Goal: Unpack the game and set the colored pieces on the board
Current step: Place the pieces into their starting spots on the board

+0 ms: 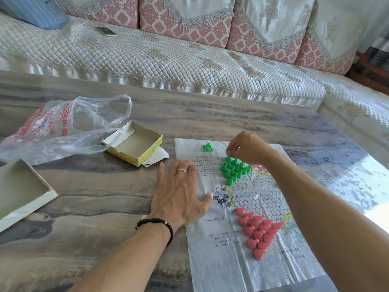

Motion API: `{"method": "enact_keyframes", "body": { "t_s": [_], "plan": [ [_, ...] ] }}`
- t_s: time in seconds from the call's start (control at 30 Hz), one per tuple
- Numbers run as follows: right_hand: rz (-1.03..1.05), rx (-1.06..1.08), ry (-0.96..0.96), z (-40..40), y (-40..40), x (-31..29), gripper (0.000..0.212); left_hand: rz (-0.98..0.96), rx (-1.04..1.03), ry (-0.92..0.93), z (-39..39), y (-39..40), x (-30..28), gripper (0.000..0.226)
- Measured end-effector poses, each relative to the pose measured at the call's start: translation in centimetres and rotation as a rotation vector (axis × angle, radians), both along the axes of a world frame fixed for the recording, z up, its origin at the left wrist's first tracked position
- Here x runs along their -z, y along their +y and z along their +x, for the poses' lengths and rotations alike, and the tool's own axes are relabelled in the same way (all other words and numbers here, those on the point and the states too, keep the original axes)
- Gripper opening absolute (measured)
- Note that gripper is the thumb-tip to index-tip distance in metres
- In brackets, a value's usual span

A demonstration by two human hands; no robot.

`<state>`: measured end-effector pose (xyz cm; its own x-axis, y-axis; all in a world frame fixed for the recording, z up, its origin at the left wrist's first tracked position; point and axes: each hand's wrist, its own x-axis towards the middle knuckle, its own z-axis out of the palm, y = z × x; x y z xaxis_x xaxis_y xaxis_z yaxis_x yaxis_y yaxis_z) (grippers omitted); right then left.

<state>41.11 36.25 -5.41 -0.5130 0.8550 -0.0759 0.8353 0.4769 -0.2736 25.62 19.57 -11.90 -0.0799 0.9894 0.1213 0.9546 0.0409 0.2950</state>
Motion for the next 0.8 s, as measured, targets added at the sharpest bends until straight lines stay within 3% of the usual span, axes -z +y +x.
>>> {"method": "enact_keyframes", "body": {
  "t_s": [0.57, 0.8],
  "plan": [
    [-0.047, 0.019, 0.040, 0.48, 0.19, 0.41, 0.008, 0.012, -0.004, -0.015, -0.01, 0.02, 0.02, 0.078],
    [0.013, 0.008, 0.093, -0.21, 0.78, 0.46, 0.020, 0.009, -0.002, -0.010, -0.01, 0.04, 0.07, 0.078]
  ]
}}
